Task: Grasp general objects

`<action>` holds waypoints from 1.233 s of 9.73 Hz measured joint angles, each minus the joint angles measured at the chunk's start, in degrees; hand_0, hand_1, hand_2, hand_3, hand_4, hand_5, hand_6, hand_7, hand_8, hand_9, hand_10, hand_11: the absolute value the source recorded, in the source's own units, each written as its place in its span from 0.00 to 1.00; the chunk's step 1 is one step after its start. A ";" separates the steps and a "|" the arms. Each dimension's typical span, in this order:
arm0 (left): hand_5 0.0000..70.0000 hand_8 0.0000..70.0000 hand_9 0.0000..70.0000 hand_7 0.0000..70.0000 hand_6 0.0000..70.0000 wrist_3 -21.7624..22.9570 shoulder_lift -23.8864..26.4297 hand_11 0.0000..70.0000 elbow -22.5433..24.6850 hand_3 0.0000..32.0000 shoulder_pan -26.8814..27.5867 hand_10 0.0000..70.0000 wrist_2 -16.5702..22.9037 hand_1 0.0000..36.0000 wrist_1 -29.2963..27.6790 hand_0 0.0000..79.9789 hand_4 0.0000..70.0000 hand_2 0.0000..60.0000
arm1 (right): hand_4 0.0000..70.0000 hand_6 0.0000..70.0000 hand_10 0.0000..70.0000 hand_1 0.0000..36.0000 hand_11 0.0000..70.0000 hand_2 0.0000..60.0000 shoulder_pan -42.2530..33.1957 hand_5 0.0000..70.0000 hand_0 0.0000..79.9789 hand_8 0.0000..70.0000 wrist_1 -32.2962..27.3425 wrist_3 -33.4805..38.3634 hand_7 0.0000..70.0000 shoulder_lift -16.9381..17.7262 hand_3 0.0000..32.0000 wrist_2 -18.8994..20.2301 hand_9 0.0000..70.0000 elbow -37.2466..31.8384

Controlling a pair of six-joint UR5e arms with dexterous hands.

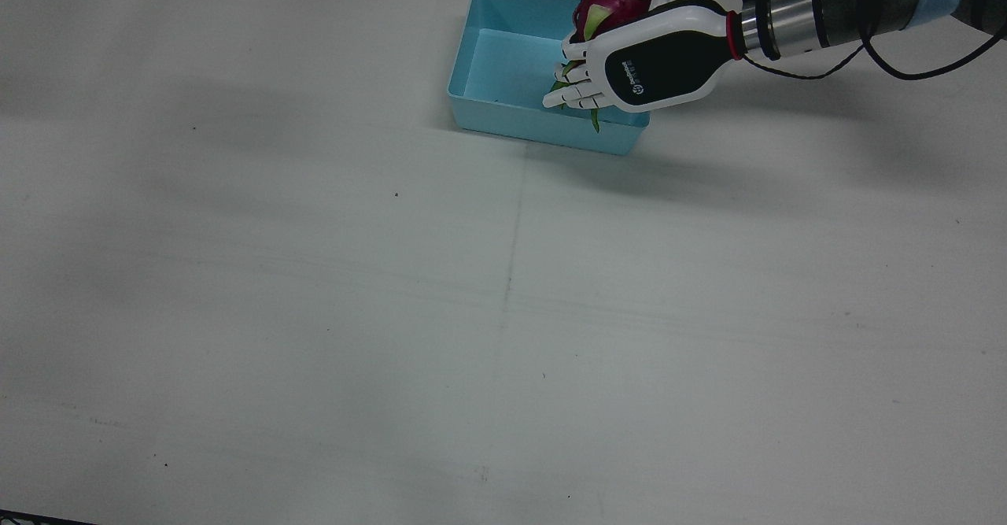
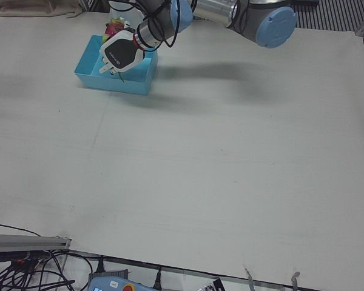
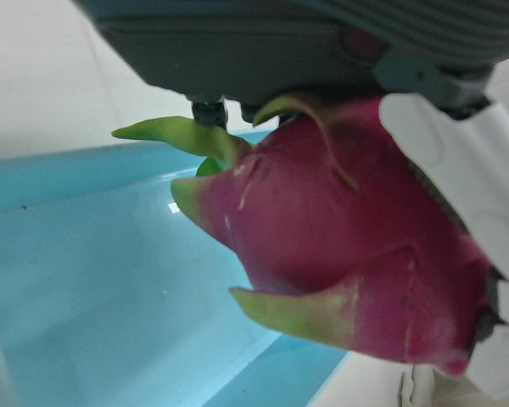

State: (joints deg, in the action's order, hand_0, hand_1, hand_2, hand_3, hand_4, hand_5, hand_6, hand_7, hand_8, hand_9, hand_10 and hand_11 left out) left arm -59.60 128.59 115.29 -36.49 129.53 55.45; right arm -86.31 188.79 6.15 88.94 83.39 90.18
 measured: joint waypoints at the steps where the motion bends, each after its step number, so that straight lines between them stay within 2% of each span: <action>1: 0.84 0.04 0.05 0.36 0.17 1.87 -0.04 0.17 0.01 0.00 1.60 0.10 0.01 1.00 -1.04 0.75 0.86 1.00 | 0.00 0.00 0.00 0.00 0.00 0.00 0.00 0.00 0.00 0.00 0.00 0.00 0.00 0.00 0.00 0.01 0.00 0.00; 2: 0.84 0.04 0.05 0.36 0.17 3.50 -0.06 0.16 -0.03 0.00 2.63 0.09 0.02 1.00 -2.09 0.75 0.86 1.00 | 0.00 0.00 0.00 0.00 0.00 0.00 0.00 0.00 0.00 0.00 0.00 0.00 0.00 0.00 0.00 -0.01 0.00 0.00; 3: 0.81 0.04 0.05 0.36 0.17 4.66 -0.11 0.16 -0.14 0.00 3.25 0.09 0.08 0.99 -3.02 0.75 0.83 1.00 | 0.00 0.00 0.00 0.00 0.00 0.00 0.00 0.00 0.00 0.00 0.00 0.00 0.00 0.00 0.00 -0.01 0.00 0.00; 4: 0.64 0.01 0.05 0.34 0.12 5.28 -0.22 0.08 -0.35 0.00 3.59 0.04 0.20 0.70 -3.69 0.72 0.52 0.39 | 0.00 0.00 0.00 0.00 0.00 0.00 0.00 0.00 0.00 0.00 0.00 0.00 0.00 0.00 0.00 0.00 0.00 0.01; 5: 0.26 0.00 0.03 0.26 0.05 5.60 -0.43 0.00 -0.59 0.00 3.81 0.00 0.42 0.37 -4.21 0.63 0.16 0.00 | 0.00 0.00 0.00 0.00 0.00 0.00 0.00 0.00 0.00 0.00 0.00 0.00 0.00 0.00 0.00 -0.01 0.00 0.04; 6: 0.15 0.00 0.02 0.20 0.01 5.76 -0.66 0.00 -0.76 0.00 3.88 0.00 0.72 0.28 -4.68 0.61 0.05 0.00 | 0.00 0.00 0.00 0.00 0.00 0.00 0.00 0.00 0.00 0.00 0.02 0.00 0.00 0.00 0.00 -0.01 0.00 0.06; 7: 0.06 0.00 0.01 0.13 0.00 5.84 -0.84 0.00 -0.83 0.01 3.83 0.00 0.97 0.23 -5.03 0.59 0.00 0.00 | 0.00 0.00 0.00 0.00 0.00 0.00 0.00 0.00 0.00 0.00 0.03 0.00 0.00 -0.01 0.00 -0.02 0.00 0.06; 8: 0.00 0.00 0.00 0.09 0.00 5.84 -0.93 0.00 -0.84 0.29 3.76 0.00 1.24 0.22 -5.34 0.59 0.00 0.00 | 0.00 0.00 0.00 0.00 0.00 0.00 0.00 0.00 0.00 0.00 0.02 0.00 0.00 -0.02 0.00 -0.04 0.00 0.06; 10: 0.00 0.00 0.00 0.08 0.00 5.82 -0.95 0.00 -0.88 0.50 3.52 0.00 1.63 0.20 -5.78 0.59 0.00 0.00 | 0.00 0.00 0.00 0.00 0.00 0.00 0.00 0.00 0.00 0.00 0.03 0.00 0.00 -0.01 0.00 -0.06 0.00 0.07; 11: 0.00 0.00 0.00 0.09 0.00 5.82 -0.97 0.00 -0.91 0.48 3.41 0.00 1.71 0.18 -5.94 0.59 0.00 0.00 | 0.00 0.00 0.00 0.00 0.00 0.00 0.00 0.00 0.00 0.00 0.03 0.00 0.00 -0.01 0.00 -0.06 0.00 0.08; 12: 0.00 0.00 0.00 0.10 0.00 5.81 -0.95 0.00 -0.92 0.51 3.34 0.00 1.75 0.14 -6.07 0.59 0.00 0.00 | 0.00 0.00 0.00 0.00 0.00 0.00 0.00 0.00 0.00 0.00 0.02 0.00 0.00 0.00 0.00 -0.07 0.00 0.09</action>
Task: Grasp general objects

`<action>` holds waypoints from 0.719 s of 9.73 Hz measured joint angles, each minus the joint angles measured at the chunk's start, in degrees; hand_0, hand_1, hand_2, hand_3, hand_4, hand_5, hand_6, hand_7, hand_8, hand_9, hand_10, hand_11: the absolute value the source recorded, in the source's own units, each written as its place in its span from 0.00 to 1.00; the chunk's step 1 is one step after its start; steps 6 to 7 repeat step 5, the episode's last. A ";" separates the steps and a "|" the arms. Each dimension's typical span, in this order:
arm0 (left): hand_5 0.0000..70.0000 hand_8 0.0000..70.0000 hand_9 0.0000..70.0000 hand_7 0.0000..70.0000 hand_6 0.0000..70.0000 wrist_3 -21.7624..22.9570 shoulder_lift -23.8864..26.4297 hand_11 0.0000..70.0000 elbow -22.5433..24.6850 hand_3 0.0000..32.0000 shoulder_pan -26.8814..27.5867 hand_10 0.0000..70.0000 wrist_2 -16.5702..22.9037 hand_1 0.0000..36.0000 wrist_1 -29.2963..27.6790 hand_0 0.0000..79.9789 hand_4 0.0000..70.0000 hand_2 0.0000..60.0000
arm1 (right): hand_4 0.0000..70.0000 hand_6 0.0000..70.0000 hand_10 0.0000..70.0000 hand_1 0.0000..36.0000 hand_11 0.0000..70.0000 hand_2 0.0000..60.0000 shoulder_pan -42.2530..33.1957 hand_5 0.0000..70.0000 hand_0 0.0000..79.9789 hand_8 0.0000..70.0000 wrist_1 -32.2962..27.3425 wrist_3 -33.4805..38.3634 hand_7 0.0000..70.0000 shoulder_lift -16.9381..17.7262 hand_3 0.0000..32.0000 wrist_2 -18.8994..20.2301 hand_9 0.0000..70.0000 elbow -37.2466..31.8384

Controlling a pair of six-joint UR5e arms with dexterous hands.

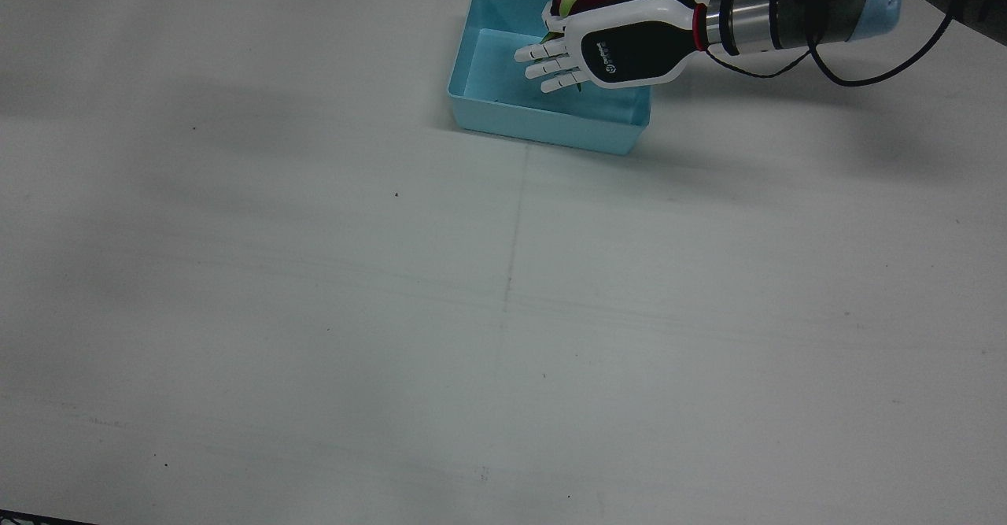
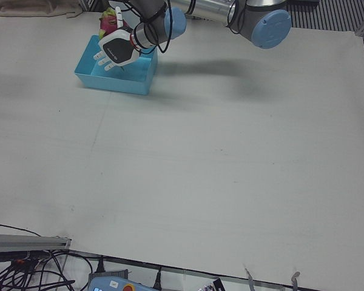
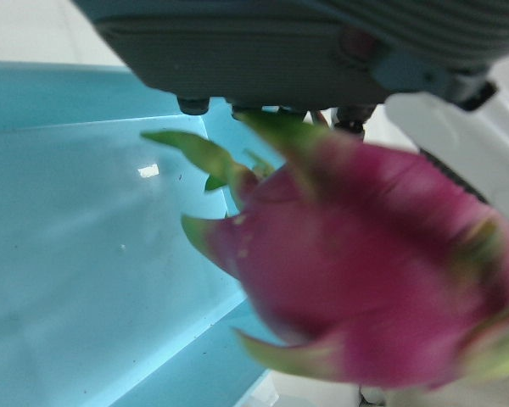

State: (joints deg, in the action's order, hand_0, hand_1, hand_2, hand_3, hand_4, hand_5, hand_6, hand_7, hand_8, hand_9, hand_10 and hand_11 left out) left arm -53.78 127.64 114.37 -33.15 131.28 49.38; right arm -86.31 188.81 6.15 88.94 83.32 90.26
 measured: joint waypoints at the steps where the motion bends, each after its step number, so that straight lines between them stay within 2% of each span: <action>1: 0.00 0.00 0.00 0.11 0.00 0.02 0.06 0.00 -0.05 0.48 -0.10 0.00 0.05 0.12 -0.11 0.58 0.00 0.00 | 0.00 0.00 0.00 0.00 0.00 0.00 0.00 0.00 0.00 0.00 -0.01 0.00 0.00 0.00 0.00 0.00 0.00 0.00; 2: 0.00 0.00 0.00 0.11 0.00 0.05 0.13 0.00 -0.08 0.39 -0.20 0.00 0.05 0.13 -0.15 0.59 0.00 0.00 | 0.00 0.00 0.00 0.00 0.00 0.00 0.00 0.00 0.00 0.00 -0.02 -0.02 0.00 0.00 0.00 0.00 0.00 0.00; 4: 0.03 0.00 0.01 0.14 0.00 0.08 0.23 0.00 -0.96 0.04 -1.07 0.00 0.06 0.15 -0.21 0.59 0.00 0.00 | 0.00 0.00 0.00 0.00 0.00 0.00 0.00 0.00 0.00 0.00 0.00 -0.02 0.00 -0.01 0.00 0.05 0.00 0.00; 5: 0.04 0.00 0.01 0.16 0.00 0.08 0.31 0.00 -2.49 0.00 -3.16 0.00 0.16 0.13 -0.75 0.59 0.00 0.00 | 0.00 0.00 0.00 0.00 0.00 0.00 0.00 0.00 0.00 0.00 0.01 -0.01 0.00 -0.01 0.00 0.07 0.00 0.00; 7: 0.04 0.00 0.01 0.16 0.00 0.08 0.31 0.00 -2.49 0.00 -3.16 0.00 0.16 0.13 -0.75 0.59 0.00 0.00 | 0.00 0.00 0.00 0.00 0.00 0.00 0.00 0.00 0.00 0.00 0.01 -0.01 0.00 -0.01 0.00 0.07 0.00 0.00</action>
